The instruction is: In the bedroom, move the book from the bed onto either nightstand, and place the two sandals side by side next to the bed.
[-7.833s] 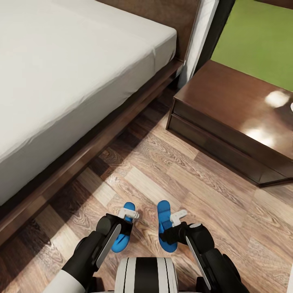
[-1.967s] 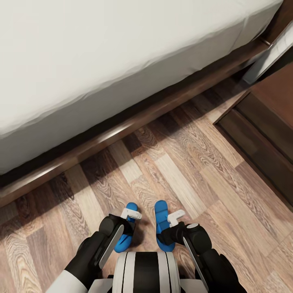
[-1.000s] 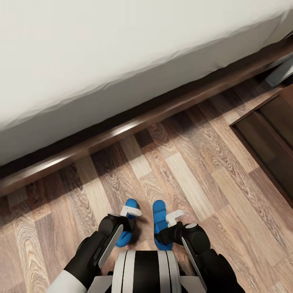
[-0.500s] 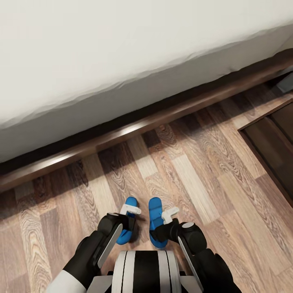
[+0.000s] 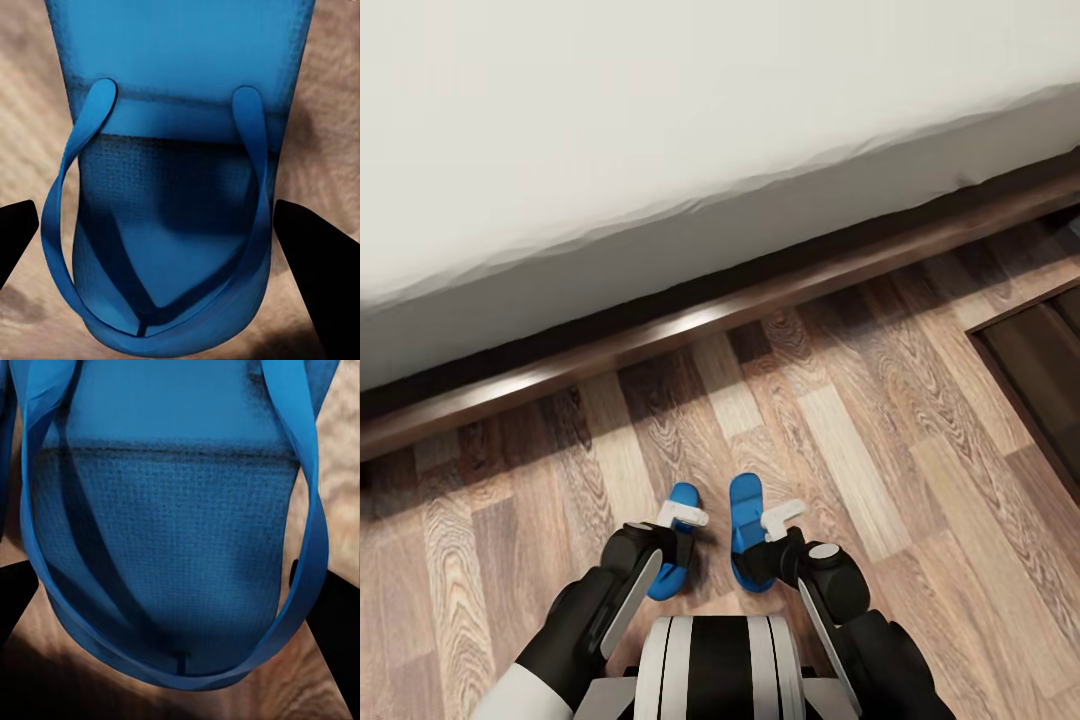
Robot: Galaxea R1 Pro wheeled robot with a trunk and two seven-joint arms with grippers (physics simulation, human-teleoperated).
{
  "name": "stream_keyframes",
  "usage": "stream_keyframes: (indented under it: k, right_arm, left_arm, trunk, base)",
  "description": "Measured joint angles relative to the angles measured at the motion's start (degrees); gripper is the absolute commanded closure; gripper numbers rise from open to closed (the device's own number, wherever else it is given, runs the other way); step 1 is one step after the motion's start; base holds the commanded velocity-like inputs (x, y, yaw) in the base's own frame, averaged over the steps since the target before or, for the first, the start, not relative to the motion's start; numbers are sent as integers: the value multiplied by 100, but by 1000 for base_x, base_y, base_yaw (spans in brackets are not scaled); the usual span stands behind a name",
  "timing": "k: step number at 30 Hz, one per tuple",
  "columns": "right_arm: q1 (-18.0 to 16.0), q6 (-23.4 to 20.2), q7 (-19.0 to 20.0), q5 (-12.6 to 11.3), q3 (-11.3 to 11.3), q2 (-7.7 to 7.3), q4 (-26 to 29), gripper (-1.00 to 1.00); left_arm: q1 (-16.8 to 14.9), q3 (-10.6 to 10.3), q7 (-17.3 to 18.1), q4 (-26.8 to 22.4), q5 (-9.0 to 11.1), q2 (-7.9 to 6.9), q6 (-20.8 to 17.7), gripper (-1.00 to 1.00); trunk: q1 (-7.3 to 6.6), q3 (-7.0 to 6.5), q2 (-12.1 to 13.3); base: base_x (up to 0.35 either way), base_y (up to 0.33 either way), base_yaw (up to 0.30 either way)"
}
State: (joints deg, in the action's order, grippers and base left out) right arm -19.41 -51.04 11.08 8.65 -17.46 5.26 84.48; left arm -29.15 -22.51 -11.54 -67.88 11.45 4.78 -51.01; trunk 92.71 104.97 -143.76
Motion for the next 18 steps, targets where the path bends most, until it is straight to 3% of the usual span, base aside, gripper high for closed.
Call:
stream_keyframes:
  k: [18]
  right_arm:
    - [0, 3, 16, -96, 11, 0, -61, 100]
  left_arm:
    - [0, 9, -3, -72, 8, 15, 48, 100]
  trunk:
    - [0, 0, 0]
  base:
    - [0, 0, 134]
